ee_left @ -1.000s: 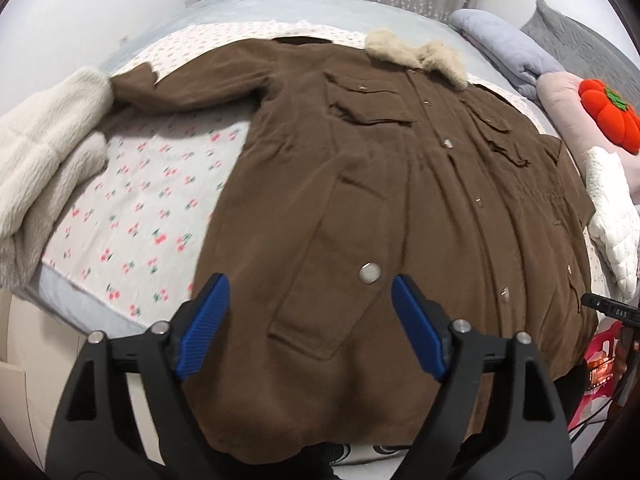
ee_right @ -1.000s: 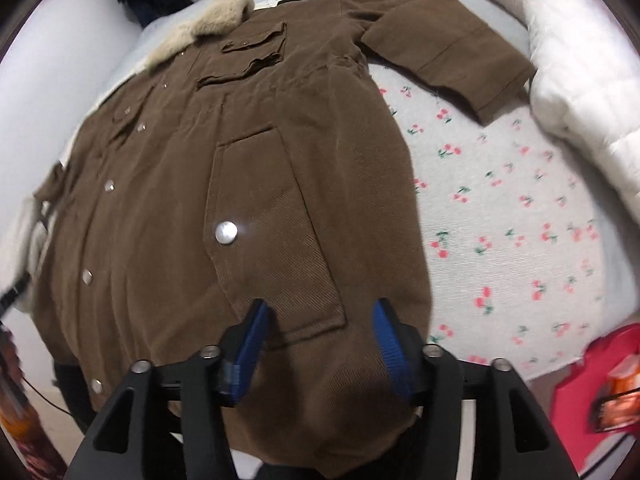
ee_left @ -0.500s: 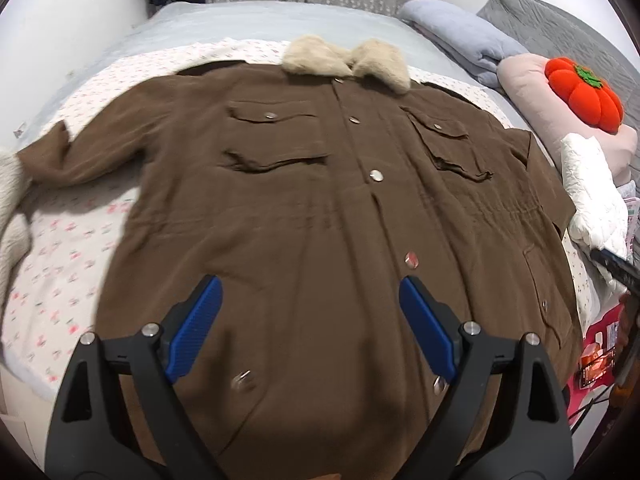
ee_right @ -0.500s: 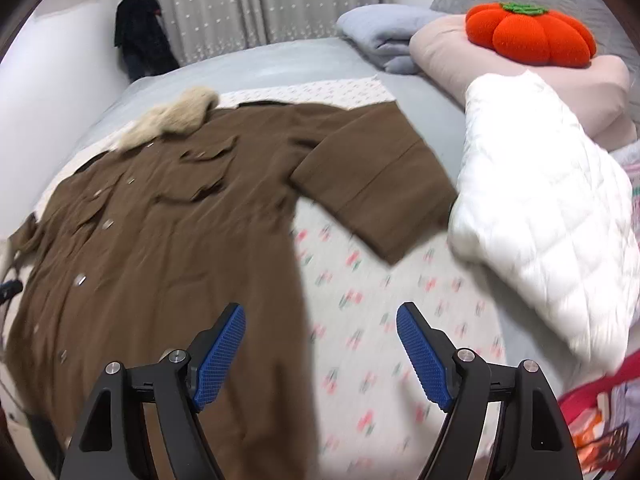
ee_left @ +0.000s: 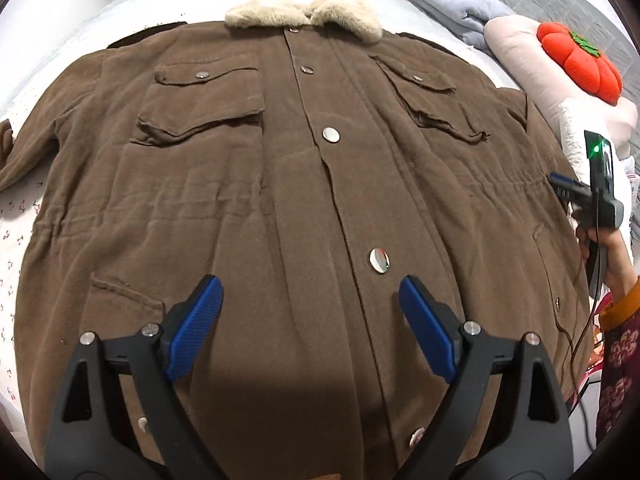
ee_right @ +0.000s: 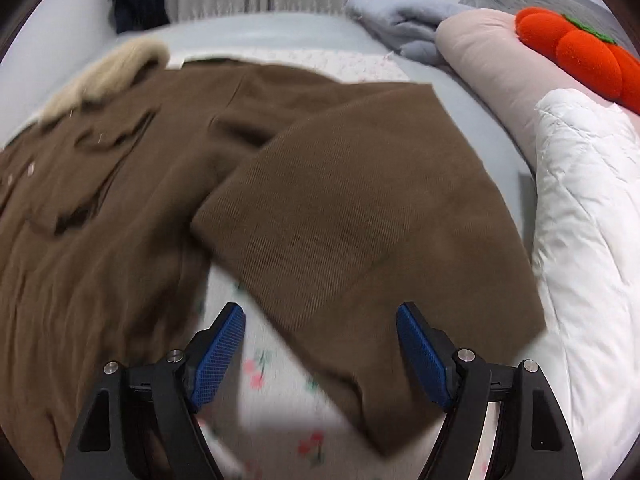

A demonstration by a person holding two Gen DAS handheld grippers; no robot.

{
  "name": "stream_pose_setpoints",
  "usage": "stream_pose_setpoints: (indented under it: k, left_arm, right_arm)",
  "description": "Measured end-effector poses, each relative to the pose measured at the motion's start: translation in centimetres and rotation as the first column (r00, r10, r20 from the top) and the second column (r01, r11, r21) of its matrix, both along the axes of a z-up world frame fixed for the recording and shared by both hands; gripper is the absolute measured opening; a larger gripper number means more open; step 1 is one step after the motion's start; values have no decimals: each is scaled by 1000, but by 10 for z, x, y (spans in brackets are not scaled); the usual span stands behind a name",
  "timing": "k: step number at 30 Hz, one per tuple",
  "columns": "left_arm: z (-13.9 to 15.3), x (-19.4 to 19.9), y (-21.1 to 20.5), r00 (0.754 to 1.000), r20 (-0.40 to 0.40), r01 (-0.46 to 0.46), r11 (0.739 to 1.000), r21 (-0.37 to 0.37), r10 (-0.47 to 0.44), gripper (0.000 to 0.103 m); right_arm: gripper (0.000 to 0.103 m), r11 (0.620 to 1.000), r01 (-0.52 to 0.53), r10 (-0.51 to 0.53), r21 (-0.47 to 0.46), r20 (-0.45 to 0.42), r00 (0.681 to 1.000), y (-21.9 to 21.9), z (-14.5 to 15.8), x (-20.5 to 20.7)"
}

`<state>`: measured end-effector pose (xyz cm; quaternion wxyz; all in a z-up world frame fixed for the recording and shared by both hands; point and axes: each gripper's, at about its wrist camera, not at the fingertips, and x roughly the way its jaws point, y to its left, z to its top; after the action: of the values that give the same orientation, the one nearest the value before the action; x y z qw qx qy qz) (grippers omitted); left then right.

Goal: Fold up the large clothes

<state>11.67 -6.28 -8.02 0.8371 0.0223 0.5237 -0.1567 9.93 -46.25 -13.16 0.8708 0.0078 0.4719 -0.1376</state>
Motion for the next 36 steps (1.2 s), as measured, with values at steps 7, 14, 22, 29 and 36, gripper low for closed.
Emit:
stream_pose_setpoints:
  k: [7,14,22,29,36]
  left_arm:
    - [1,4,-7,1000,-2,11,1000,-5,-11,90]
    - [6,6,-38,995,14,95,995,-28,-94,90]
    - [4,-4,-57,988,20,156,987,-30,-155,90]
    - [8,2,-30,993,27,112,994,15,-112,90]
    - [18,24,36,997,67,-39,998,55,35,90]
  right_arm:
    - [11,995,-29,40,-96,110,993,-6,70,-8]
    - [10,932,260,-196,-251,254,947,-112,188,-7]
    - [9,854,432,-403,-292,156,902,-197,173,16]
    - [55,742,559,-546,-370,149,824,-217,132,4]
    - [71,782,544,-496,-303,223,839,-185,180,-26]
